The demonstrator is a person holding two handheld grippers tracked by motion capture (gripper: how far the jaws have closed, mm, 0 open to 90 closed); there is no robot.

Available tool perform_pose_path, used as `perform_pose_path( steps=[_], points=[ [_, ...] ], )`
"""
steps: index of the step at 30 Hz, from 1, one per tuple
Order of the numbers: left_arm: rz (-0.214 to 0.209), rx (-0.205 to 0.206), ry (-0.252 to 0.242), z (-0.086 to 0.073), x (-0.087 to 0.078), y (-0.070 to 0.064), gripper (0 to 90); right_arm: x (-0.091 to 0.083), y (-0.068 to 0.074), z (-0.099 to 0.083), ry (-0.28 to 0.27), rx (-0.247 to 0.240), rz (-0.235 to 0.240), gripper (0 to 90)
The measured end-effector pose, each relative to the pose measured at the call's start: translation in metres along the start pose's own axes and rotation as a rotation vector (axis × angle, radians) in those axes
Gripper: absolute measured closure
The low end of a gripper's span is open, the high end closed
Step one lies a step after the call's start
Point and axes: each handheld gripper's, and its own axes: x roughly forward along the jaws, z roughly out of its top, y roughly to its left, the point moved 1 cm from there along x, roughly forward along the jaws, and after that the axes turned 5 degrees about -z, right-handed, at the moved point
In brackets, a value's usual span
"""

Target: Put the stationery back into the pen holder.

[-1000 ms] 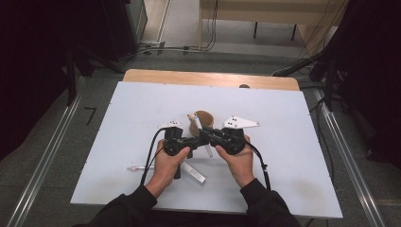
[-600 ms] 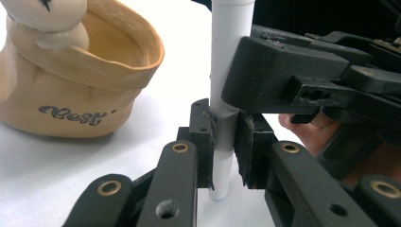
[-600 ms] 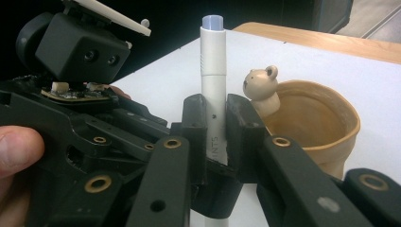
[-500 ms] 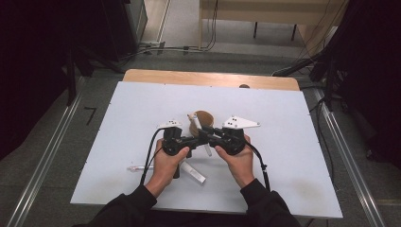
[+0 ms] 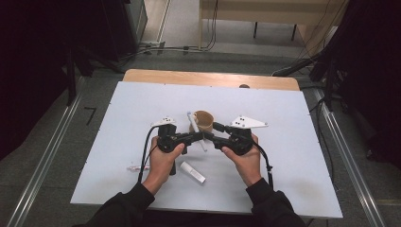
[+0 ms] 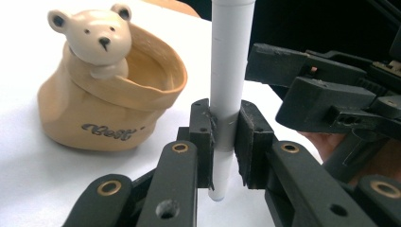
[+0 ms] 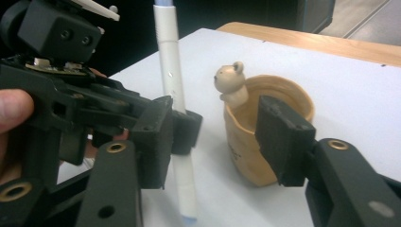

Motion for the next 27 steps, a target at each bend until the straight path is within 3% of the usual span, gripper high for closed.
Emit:
perform_pose_path(
  steps=[9, 16, 21, 27],
  points=[
    [0.005, -0.001, -0.026, 0.009, -0.007, 0.002, 79.6, -0.010, -0.010, -0.011, 0.043, -0.006, -0.043, 37.0],
    [0.007, -0.007, -0.034, 0.016, -0.009, 0.003, 79.6, -0.020, -0.020, -0.023, 0.060, 0.008, -0.050, 33.1],
    [0.014, -0.010, -0.021, 0.016, -0.006, 0.005, 79.6, -0.019, -0.023, -0.031, 0.097, 0.011, -0.047, 26.5],
    [0.012, -0.005, -0.030, 0.022, -0.004, 0.003, 79.6, -0.017, -0.026, -0.037, 0.123, 0.019, -0.087, 18.7]
  ],
)
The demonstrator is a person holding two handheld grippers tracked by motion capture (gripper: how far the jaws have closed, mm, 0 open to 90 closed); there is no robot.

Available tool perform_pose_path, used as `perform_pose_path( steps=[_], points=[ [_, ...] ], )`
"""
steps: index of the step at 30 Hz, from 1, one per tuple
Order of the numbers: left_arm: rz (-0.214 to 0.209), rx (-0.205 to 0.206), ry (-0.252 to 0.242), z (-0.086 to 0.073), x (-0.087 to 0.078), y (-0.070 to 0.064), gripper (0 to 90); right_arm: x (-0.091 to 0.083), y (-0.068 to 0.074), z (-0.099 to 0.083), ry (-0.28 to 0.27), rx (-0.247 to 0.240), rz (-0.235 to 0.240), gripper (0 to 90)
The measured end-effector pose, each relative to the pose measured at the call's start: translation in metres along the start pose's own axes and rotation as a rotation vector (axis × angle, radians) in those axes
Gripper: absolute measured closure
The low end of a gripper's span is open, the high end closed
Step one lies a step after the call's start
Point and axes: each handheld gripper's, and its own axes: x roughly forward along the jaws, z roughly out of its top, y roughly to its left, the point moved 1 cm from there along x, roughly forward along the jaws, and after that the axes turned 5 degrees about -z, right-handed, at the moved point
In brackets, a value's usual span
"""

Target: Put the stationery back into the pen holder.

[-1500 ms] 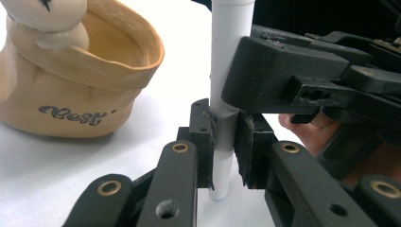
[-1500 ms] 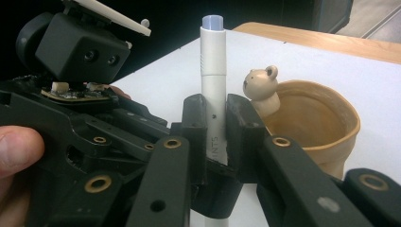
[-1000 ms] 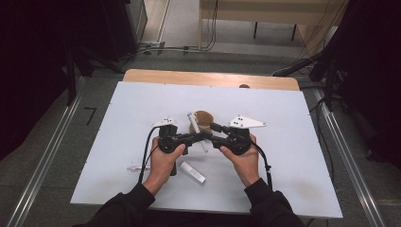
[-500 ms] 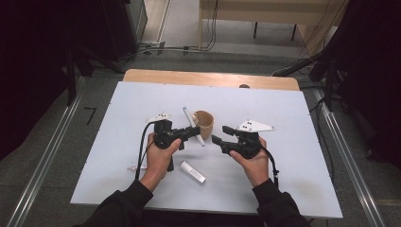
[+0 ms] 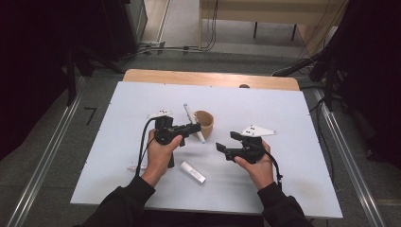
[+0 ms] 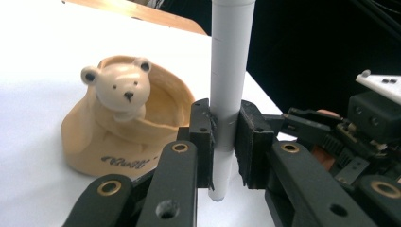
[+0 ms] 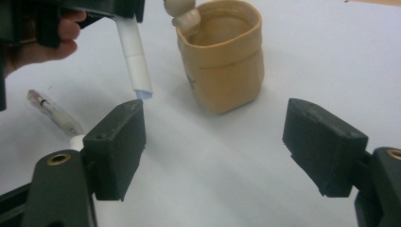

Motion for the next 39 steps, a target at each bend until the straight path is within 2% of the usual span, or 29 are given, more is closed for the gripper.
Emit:
perform_pose_path(
  steps=[8, 26, 34, 39],
  points=[
    [0.002, 0.006, 0.012, 0.008, 0.004, -0.001, 79.6, 0.003, -0.002, -0.002, 0.013, 0.012, -0.010, 17.6],
    [0.003, -0.005, -0.018, 0.025, 0.009, 0.003, 79.6, 0.003, -0.004, -0.002, 0.012, 0.013, -0.019, 19.9],
    [0.016, -0.021, -0.030, 0.029, 0.013, 0.010, 79.6, 0.004, -0.004, -0.002, 0.007, 0.009, -0.021, 22.3],
    [0.022, -0.018, -0.041, 0.035, 0.016, 0.012, 79.6, 0.004, -0.004, -0.002, 0.006, 0.008, -0.026, 22.9]
  ],
)
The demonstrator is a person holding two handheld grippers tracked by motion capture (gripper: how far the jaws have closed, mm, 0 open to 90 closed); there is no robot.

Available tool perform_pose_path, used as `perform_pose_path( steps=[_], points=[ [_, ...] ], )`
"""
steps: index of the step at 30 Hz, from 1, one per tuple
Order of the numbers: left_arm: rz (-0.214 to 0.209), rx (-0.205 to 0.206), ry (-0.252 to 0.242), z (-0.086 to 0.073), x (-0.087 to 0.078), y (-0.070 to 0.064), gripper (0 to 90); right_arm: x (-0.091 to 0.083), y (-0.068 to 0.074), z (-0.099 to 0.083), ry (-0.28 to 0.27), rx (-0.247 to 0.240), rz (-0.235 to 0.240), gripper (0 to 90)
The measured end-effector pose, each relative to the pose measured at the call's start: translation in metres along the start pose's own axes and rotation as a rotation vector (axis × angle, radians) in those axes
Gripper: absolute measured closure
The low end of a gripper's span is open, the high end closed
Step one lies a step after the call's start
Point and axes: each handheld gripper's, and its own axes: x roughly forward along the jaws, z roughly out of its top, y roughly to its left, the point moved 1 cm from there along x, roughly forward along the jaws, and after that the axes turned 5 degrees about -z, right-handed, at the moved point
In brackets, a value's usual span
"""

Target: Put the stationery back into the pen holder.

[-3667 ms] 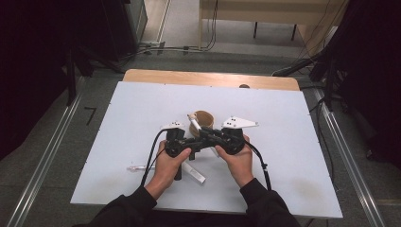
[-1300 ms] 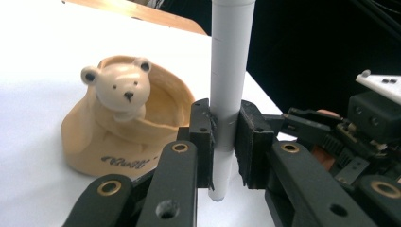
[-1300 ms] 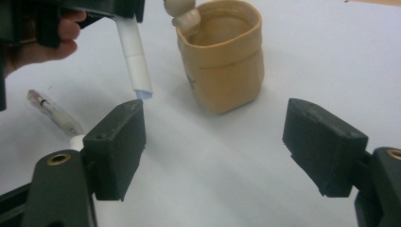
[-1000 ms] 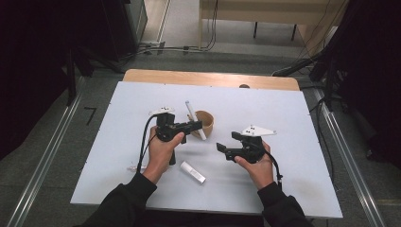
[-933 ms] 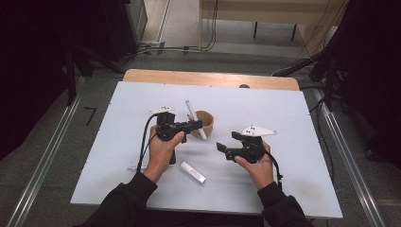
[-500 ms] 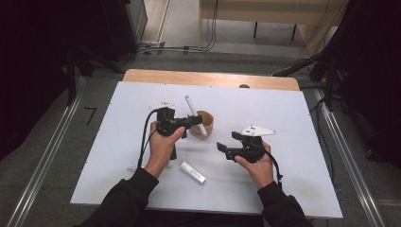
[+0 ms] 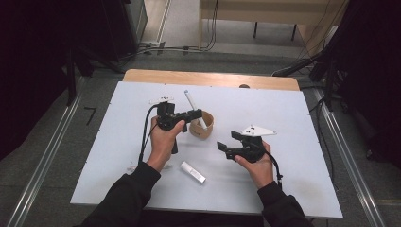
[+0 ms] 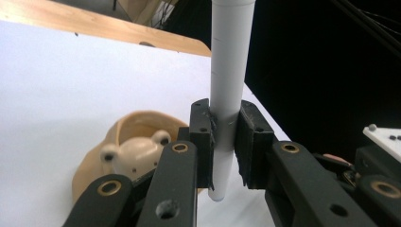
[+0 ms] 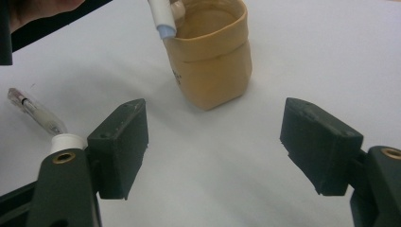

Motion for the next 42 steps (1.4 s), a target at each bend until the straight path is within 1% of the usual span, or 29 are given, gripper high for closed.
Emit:
perform_pose_path(
  steps=[5, 7, 9, 12, 16, 20, 23, 25, 27, 29, 31, 36, 40, 42],
  points=[
    [0.014, 0.000, -0.009, 0.006, 0.003, 0.003, 79.6, 0.000, 0.000, 0.000, -0.007, -0.004, -0.001, 25.0],
    [0.020, 0.002, -0.018, 0.008, 0.004, 0.004, 79.6, 0.000, -0.001, 0.000, -0.008, 0.001, 0.000, 25.0],
    [0.023, 0.010, -0.019, 0.009, 0.005, 0.005, 79.6, 0.000, -0.001, 0.000, -0.008, 0.002, 0.000, 25.2],
    [0.039, 0.028, -0.017, 0.011, 0.008, 0.007, 79.5, 0.000, -0.002, 0.000, -0.007, 0.008, 0.007, 26.1],
    [0.056, 0.029, -0.020, 0.012, 0.011, 0.013, 79.5, 0.000, -0.001, 0.000, -0.002, 0.015, 0.015, 25.8],
    [0.073, 0.031, -0.016, 0.012, 0.012, 0.018, 79.5, 0.000, -0.001, 0.000, -0.001, 0.018, 0.018, 24.7],
    [0.095, 0.052, -0.010, 0.011, 0.014, 0.021, 79.4, 0.000, -0.002, 0.000, -0.001, 0.016, 0.014, 24.7],
    [0.100, 0.049, -0.010, 0.011, 0.015, 0.024, 79.4, 0.000, -0.002, 0.000, -0.001, 0.018, 0.013, 24.7],
    [0.100, 0.055, -0.005, 0.010, 0.016, 0.025, 79.4, 0.000, -0.002, 0.000, -0.001, 0.018, 0.013, 24.7],
    [0.107, 0.071, 0.004, 0.009, 0.018, 0.026, 79.3, 0.000, -0.002, 0.000, 0.000, 0.017, 0.012, 24.7],
    [0.113, 0.077, 0.005, 0.008, 0.019, 0.026, 79.0, 0.000, -0.002, 0.000, 0.002, 0.019, 0.009, 24.7],
    [0.143, 0.104, 0.024, 0.006, 0.022, 0.029, 78.8, 0.001, -0.002, -0.001, 0.003, 0.015, 0.007, 24.7],
    [0.145, 0.112, 0.026, 0.006, 0.023, 0.029, 76.4, 0.001, -0.001, -0.001, 0.005, 0.015, 0.009, 24.8],
    [0.140, 0.116, 0.029, 0.005, 0.023, 0.029, 72.8, 0.001, -0.001, -0.001, 0.007, 0.016, 0.009, 24.8]
  ],
)
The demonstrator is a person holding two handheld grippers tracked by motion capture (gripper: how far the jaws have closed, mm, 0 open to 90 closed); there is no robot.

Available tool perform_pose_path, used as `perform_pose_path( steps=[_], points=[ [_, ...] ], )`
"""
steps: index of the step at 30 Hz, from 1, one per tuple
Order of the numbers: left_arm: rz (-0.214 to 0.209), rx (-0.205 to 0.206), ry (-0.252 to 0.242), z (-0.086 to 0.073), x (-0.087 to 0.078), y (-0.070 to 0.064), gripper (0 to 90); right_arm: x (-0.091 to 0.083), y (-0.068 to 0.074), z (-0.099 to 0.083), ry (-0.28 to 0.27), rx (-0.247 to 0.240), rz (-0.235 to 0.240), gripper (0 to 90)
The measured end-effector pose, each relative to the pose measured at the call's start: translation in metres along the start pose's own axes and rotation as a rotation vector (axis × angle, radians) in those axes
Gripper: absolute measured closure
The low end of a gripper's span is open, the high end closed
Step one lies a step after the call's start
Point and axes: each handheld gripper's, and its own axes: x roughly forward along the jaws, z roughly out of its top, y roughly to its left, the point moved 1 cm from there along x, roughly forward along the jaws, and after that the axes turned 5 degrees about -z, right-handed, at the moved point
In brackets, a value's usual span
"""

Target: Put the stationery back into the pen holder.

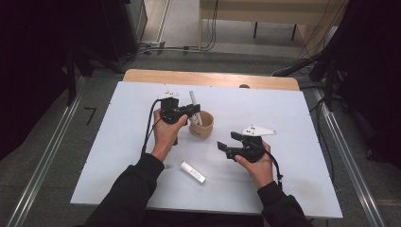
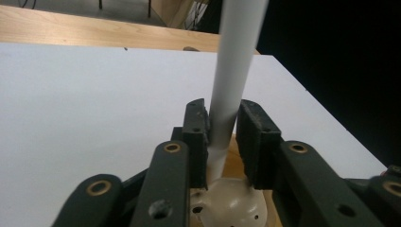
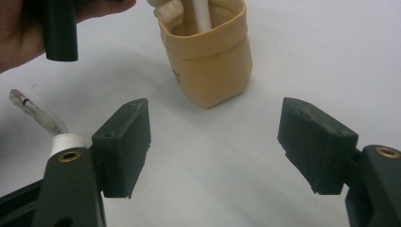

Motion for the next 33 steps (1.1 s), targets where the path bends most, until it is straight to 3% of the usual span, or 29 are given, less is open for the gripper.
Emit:
perform_pose_path(
  steps=[6, 11, 20, 28, 33],
  points=[
    [0.002, 0.010, -0.011, 0.001, -0.002, -0.001, 64.8, 0.000, 0.000, 0.000, -0.001, 0.000, -0.002, 24.8],
    [0.015, 0.017, -0.016, 0.001, -0.006, -0.002, 50.8, 0.000, 0.000, 0.000, 0.000, 0.001, -0.005, 24.8],
    [0.011, 0.018, -0.039, 0.000, -0.025, -0.003, 32.8, 0.000, 0.005, -0.002, 0.001, -0.003, 0.002, 24.8],
    [0.013, 0.032, -0.053, -0.008, -0.044, -0.007, 25.4, 0.001, 0.013, -0.005, 0.002, -0.008, 0.009, 24.7],
    [0.014, 0.044, -0.060, -0.012, -0.055, -0.009, 23.2, 0.006, 0.022, -0.009, 0.019, -0.036, 0.017, 24.6]
  ],
)
